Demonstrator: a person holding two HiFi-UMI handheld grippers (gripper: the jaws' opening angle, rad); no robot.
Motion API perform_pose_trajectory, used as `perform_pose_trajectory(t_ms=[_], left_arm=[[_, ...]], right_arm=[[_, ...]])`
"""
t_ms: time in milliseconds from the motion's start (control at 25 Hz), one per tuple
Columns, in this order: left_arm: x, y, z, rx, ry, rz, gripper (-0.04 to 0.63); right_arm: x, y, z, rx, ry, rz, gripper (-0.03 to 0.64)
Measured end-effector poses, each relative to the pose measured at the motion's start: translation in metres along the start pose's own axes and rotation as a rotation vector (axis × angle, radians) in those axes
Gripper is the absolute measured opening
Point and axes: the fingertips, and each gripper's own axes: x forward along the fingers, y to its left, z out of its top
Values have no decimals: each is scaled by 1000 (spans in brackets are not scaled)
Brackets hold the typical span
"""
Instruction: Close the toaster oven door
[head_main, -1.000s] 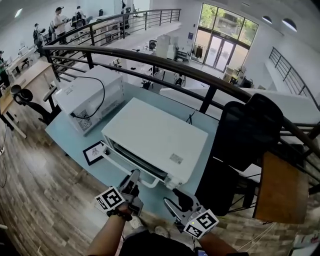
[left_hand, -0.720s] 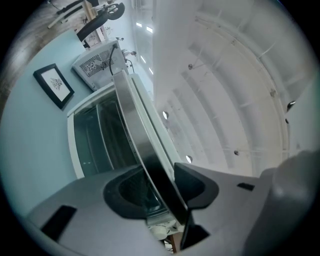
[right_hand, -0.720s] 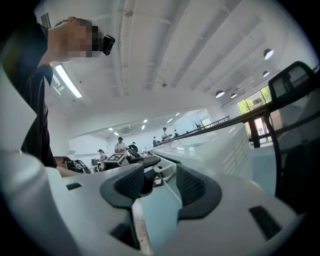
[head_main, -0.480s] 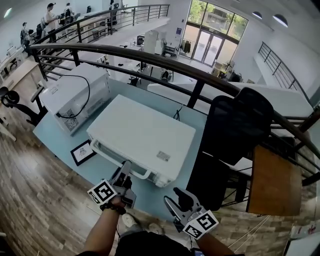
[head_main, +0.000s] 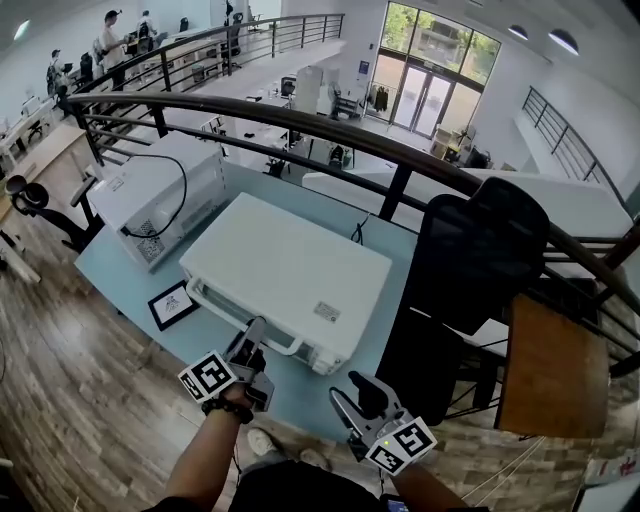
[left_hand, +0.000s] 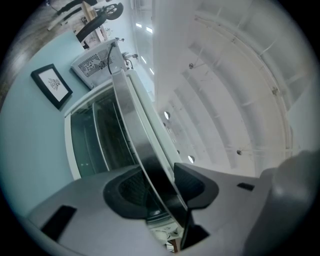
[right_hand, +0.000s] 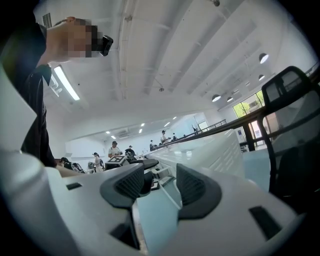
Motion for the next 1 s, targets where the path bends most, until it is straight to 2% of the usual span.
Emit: perform_pose_trajectory(t_ms=[80,160,320,360,560,640,720,920,1000], left_arm=[[1,1,0,5,-1,14,172],[0,-1,-2,43,7,24,174],[-14,-11,-12,139,28,50,290],[-20,-13,-13,158,21,62,310],[-69,-30,-7,265,-90,127,314],[-92,-44,-4,348,-140,147,314],[-114,-65,-4,463,-176,156,314],[-165,-115,-15,806,-193,180,310],[-184,-128,-16,901,-206,197,304]], right_arm=[[1,3,3,-9,-6,15,202],[0,6,6,-17,-11,34,202],[-8,13,17,-31,-29,78,202],[-11,14,19,-36,-36,90,202],[-28,14,31,-49,-59,160,202],[-36,14,35,-56,-62,186,197],[-43,15,39,-73,-55,213,195],[-50,30,46,-90,-68,270,179],[-52,37,49,-91,-80,282,178]])
